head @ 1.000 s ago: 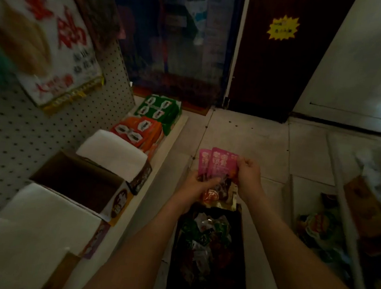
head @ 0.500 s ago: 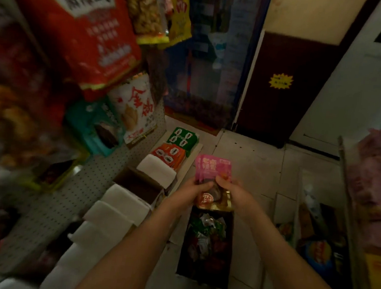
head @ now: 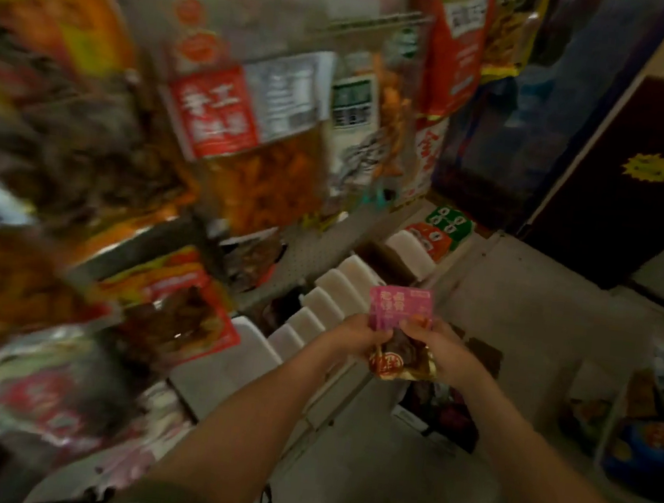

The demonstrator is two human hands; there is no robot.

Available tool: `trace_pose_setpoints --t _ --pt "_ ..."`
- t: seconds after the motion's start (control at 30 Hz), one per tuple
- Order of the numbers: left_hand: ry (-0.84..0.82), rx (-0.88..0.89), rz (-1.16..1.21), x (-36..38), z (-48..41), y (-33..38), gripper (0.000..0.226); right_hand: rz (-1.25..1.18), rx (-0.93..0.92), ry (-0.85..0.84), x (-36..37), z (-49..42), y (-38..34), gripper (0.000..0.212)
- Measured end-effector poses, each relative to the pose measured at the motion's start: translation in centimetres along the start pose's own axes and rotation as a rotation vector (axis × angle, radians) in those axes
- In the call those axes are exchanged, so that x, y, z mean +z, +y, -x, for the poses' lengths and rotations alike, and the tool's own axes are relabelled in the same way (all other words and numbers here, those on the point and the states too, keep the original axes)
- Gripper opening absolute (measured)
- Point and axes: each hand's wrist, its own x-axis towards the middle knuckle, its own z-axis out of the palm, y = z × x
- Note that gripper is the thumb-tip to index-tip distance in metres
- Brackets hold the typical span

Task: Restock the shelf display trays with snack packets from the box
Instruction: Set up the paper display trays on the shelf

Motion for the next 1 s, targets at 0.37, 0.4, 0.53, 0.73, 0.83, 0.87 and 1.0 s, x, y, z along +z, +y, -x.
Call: trace_pose_setpoints --t 0.37,0.4,0.53,0.73,0.83,0.87,1.0 --pt "0.260 -0.085 -0.052 -6.8 14.8 -9.6 0.036 0.421 -0.026 -0.357 16.3 2.8 0.7 0.028" --pt "0.304 -0.107 -0.006 -6.9 15.9 -10.8 0.035 0.445 -0.037 -0.389 17.6 3.1 1.2 0.022" --pt "0.455 -0.182 0.122 -6.8 19.5 -14.8 0.025 0.448 -0.032 -0.473 21.5 4.4 3.3 0.020" --pt "0.526 -0.209 0.343 -5.8 24.7 -19.1 0.026 0.430 0.008 -0.602 25.2 6.6 5.7 0.013" --pt "0.546 -0.251 0.326 -5.7 25.5 -20.8 0.027 0.427 0.023 -0.601 25.9 7.3 6.8 0.018" --pt "0.554 -0.258 0.317 -5.7 25.5 -21.2 0.026 0.433 0.031 -0.601 26.0 7.3 7.3 0.020" --pt "0.569 -0.246 0.240 -6.3 24.6 -22.5 0.034 0.524 0.036 -0.576 26.0 6.0 8.1 0.029"
